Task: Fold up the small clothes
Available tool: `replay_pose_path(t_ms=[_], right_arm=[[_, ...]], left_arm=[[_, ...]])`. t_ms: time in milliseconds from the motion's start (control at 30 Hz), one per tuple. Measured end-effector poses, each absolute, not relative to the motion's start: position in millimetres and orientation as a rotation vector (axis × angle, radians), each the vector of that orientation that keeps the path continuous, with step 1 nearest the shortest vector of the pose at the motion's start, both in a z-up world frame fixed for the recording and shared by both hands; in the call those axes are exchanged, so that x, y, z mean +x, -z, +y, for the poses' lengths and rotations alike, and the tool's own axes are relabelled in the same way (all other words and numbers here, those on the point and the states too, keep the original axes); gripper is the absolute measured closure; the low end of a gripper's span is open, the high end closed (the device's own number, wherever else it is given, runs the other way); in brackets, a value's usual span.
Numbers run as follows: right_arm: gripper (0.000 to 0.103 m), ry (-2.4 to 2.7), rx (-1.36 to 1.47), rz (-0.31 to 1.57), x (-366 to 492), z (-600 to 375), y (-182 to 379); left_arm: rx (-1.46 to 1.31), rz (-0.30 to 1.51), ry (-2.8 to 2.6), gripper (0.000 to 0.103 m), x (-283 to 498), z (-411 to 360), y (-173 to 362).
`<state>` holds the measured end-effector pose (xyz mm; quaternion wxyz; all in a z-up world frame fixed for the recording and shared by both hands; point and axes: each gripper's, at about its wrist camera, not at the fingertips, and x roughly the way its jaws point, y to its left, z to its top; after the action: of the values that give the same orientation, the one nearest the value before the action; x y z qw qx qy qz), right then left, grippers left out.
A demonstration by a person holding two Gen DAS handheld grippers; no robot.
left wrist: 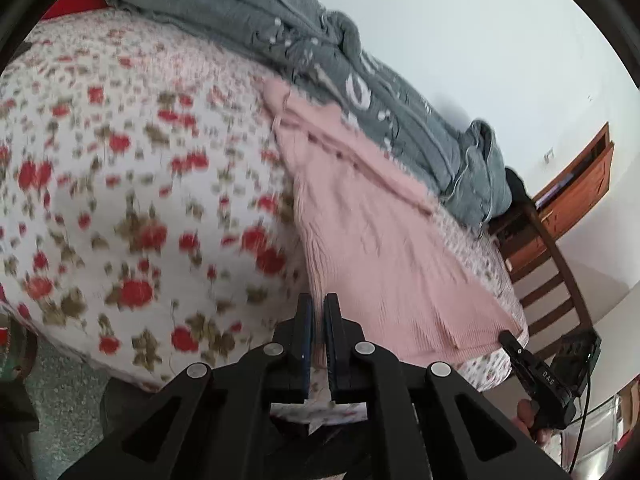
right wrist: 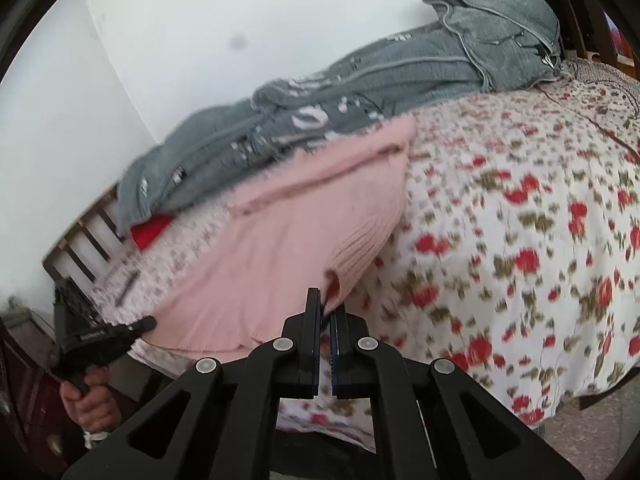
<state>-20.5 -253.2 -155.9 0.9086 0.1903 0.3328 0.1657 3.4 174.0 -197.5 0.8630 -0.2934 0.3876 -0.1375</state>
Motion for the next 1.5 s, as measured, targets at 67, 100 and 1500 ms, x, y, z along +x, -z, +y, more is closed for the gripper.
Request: replay_pose_path(t_ms=[67,100,1500], right_arm=[[0.099,-0.355,0.417,0.679,-16.5,-256.0,145.7],[0.099,-0.363,0.432,0.675,-12.4,-257.6,140.3],[0.060,-0.202,0.545,0.752,386.0,-262.8,202.4]], left_arm=[[-0.633,0.791,0.292,0.096,9.9,177.6,183.7],[-0.639,0.782,0.293,0.096,12.9,178.9,178.1],[-0.806,0.735,0.165,0.068,397.1,206.7,223.4]])
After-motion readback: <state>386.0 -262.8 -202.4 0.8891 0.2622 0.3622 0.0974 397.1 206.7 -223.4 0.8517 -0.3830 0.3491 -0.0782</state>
